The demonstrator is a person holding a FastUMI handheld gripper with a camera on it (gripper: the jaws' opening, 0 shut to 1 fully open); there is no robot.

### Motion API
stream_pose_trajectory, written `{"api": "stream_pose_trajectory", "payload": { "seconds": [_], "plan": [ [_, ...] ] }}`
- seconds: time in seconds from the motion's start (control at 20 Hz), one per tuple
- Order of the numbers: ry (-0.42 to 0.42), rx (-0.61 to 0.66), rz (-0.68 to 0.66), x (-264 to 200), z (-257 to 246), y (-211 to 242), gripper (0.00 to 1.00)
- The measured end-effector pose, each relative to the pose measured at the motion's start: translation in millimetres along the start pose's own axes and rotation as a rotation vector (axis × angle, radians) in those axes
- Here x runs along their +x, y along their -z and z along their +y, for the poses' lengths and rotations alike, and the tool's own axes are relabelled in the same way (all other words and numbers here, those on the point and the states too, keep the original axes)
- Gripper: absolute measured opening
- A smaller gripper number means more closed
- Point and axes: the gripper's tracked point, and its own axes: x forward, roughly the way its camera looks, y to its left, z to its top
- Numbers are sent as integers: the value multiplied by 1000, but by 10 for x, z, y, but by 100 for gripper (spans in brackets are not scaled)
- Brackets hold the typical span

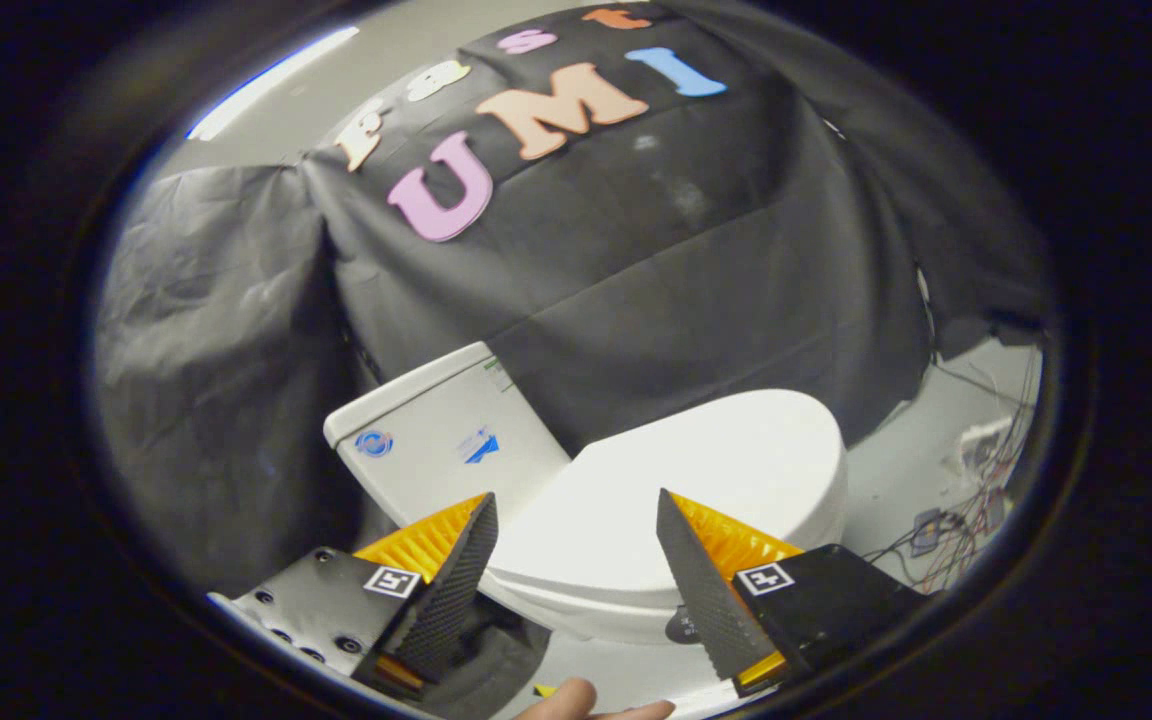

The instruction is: Open the toilet lid.

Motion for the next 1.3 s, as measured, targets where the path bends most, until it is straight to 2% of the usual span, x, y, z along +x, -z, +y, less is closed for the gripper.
{"api": "stream_pose_trajectory", "payload": {
  "seconds": [0.2,0.35,0.75,1.2,1.3],
  "plan": [
    [76,193,-73,-138,-318,136,98],
    [139,236,-50,-165,-492,344,97],
    [178,404,10,-190,-688,701,97],
    [202,633,-43,-197,-873,969,97],
    [227,731,-40,-156,-946,1076,96]
  ]
}}
